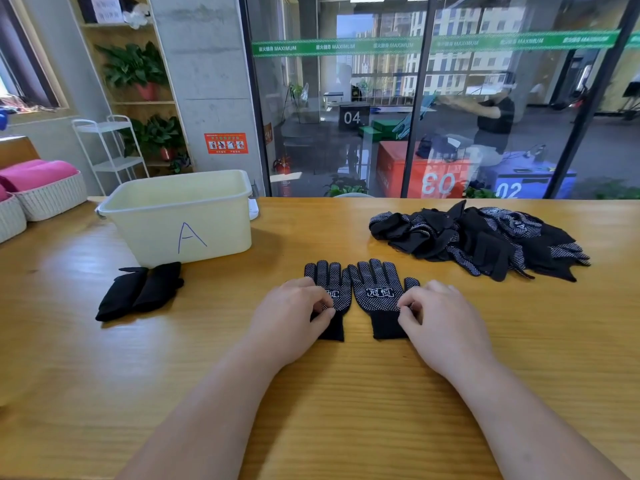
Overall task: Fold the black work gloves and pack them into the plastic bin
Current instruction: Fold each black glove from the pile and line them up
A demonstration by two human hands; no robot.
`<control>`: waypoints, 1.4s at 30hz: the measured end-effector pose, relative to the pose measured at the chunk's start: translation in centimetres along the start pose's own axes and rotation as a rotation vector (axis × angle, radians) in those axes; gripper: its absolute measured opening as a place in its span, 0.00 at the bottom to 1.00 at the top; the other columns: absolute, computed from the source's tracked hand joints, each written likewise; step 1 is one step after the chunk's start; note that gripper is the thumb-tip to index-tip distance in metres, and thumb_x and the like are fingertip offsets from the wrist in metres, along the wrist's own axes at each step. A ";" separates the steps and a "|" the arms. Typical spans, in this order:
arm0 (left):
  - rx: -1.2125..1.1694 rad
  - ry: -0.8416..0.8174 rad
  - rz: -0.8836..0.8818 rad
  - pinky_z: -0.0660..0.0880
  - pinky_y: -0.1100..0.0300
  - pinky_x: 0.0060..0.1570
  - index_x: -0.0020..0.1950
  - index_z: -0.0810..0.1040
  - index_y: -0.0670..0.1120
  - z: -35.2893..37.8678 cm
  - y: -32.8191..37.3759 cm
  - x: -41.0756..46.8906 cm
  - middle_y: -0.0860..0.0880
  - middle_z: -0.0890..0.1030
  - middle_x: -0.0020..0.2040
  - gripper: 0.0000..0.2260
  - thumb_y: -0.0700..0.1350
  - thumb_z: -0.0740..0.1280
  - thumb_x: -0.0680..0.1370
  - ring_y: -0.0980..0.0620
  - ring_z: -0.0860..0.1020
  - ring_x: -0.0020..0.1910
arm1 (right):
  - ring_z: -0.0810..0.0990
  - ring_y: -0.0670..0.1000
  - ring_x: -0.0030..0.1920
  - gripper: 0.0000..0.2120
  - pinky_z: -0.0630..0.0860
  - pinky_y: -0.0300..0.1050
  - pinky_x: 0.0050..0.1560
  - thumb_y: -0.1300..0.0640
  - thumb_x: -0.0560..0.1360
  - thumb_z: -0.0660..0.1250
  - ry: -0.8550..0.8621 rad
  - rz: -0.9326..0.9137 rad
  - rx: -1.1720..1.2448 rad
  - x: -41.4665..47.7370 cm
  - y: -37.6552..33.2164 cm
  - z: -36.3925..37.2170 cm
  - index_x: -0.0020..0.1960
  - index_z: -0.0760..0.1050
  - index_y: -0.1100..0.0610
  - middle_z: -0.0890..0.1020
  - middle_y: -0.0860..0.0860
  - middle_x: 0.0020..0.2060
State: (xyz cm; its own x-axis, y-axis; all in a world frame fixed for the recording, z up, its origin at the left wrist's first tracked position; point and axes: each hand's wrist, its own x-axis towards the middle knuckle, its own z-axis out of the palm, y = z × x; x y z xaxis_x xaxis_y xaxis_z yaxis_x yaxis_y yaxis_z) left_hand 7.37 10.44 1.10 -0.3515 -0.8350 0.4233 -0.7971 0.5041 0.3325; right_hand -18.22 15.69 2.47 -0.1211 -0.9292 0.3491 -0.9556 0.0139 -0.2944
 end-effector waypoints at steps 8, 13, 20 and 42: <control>0.018 -0.023 0.018 0.75 0.56 0.48 0.52 0.83 0.58 0.3 0.2 -0.1 0.60 0.76 0.47 0.05 0.57 0.70 0.81 0.57 0.75 0.50 | 0.75 0.48 0.47 0.22 0.69 0.47 0.41 0.25 0.74 0.64 -0.135 0.132 -0.127 -0.2 0.6 -0.7 0.44 0.73 0.44 0.74 0.41 0.42; 0.024 -0.046 0.059 0.75 0.57 0.54 0.58 0.83 0.58 0.5 0.3 0.0 0.60 0.77 0.53 0.08 0.57 0.69 0.82 0.57 0.75 0.56 | 0.77 0.50 0.49 0.20 0.74 0.48 0.46 0.27 0.77 0.64 -0.101 0.150 -0.150 0.1 1.0 -0.4 0.52 0.77 0.43 0.75 0.42 0.45; 0.022 -0.186 0.135 0.73 0.50 0.68 0.71 0.80 0.58 0.6 0.7 -0.2 0.61 0.75 0.69 0.20 0.64 0.65 0.82 0.55 0.70 0.68 | 0.78 0.51 0.52 0.14 0.74 0.48 0.46 0.36 0.80 0.69 -0.063 0.203 -0.070 0.5 2.3 -0.3 0.55 0.80 0.45 0.77 0.44 0.48; -0.159 -0.142 0.231 0.74 0.52 0.65 0.61 0.85 0.57 1.0 1.3 0.0 0.63 0.82 0.61 0.11 0.58 0.68 0.82 0.59 0.75 0.64 | 0.87 0.47 0.54 0.20 0.82 0.56 0.63 0.66 0.80 0.72 0.163 -0.058 0.875 2.6 -0.6 -8.4 0.63 0.80 0.43 0.89 0.46 0.50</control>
State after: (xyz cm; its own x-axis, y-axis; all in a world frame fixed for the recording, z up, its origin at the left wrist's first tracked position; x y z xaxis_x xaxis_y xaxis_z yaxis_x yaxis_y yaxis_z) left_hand 5.85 10.84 0.71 -0.5882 -0.7112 0.3849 -0.6051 0.7029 0.3739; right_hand -20.23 16.41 11.01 -0.1793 -0.8547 0.4871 -0.4221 -0.3804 -0.8229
